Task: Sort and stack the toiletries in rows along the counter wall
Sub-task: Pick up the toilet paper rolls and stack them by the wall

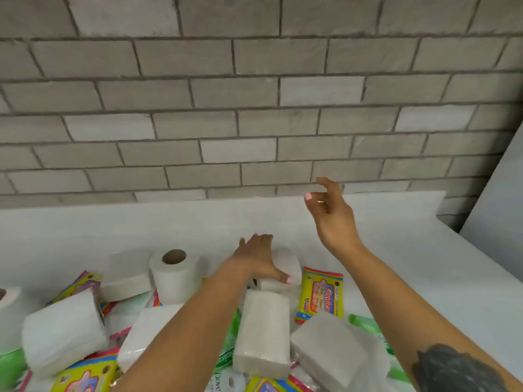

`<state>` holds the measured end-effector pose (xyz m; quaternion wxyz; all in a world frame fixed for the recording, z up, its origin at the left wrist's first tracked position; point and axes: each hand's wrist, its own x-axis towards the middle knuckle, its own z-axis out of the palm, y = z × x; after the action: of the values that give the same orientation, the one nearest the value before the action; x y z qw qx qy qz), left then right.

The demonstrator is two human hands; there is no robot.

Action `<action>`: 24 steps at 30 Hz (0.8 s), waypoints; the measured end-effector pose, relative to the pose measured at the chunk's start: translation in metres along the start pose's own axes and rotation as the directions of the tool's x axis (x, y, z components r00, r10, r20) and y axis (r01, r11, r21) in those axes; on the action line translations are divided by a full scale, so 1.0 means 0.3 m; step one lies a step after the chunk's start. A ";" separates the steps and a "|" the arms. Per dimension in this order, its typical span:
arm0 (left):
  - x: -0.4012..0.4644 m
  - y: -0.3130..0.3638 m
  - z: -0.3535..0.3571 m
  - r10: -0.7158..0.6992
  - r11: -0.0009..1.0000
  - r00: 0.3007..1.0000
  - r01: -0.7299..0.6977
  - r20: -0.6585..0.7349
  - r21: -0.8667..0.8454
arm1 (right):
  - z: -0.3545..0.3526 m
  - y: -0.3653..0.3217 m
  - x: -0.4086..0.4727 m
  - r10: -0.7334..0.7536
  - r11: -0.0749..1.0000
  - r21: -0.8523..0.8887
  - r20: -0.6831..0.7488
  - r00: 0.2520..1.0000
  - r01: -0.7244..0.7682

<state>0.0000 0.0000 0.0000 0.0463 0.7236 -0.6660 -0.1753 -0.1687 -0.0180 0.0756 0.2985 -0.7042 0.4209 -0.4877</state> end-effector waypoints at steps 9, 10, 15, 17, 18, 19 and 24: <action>0.035 -0.007 0.037 -0.053 0.998 0.998 0.053 0.029 -0.013 | 0.004 0.126 0.055 0.140 0.989 0.016 0.153 0.978 -0.145; 0.031 -0.010 0.037 -0.059 0.996 0.998 0.058 -0.007 -0.065 | 0.007 0.137 0.058 0.165 0.985 0.025 0.189 0.968 -0.172; -0.026 -0.014 -0.001 -0.094 0.866 0.978 -0.012 -0.186 -0.500 | 0.056 0.181 0.068 0.262 0.947 0.077 0.383 0.886 -0.313; -0.050 -0.025 -0.021 -0.132 0.769 0.958 -0.063 -0.254 -0.636 | 0.088 0.180 0.072 0.284 0.911 0.142 0.466 0.838 -0.388; -0.061 -0.033 -0.031 -0.158 0.730 0.946 -0.082 -0.284 -0.679 | 0.107 0.176 0.073 0.288 0.884 0.184 0.509 0.811 -0.429; -0.072 -0.040 -0.043 -0.185 0.695 0.933 -0.099 -0.309 -0.713 | 0.128 0.174 0.077 0.291 0.856 0.219 0.545 0.786 -0.468; -0.138 -0.092 -0.125 -0.326 0.619 0.843 -0.153 -0.429 -0.771 | 0.249 0.144 0.103 0.282 0.707 0.402 0.594 0.753 -0.582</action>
<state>0.0359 0.0373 0.0345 0.5285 0.6814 -0.4449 -0.2416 -0.1064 -0.0646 0.0273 0.6986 -0.5587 0.3252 -0.3066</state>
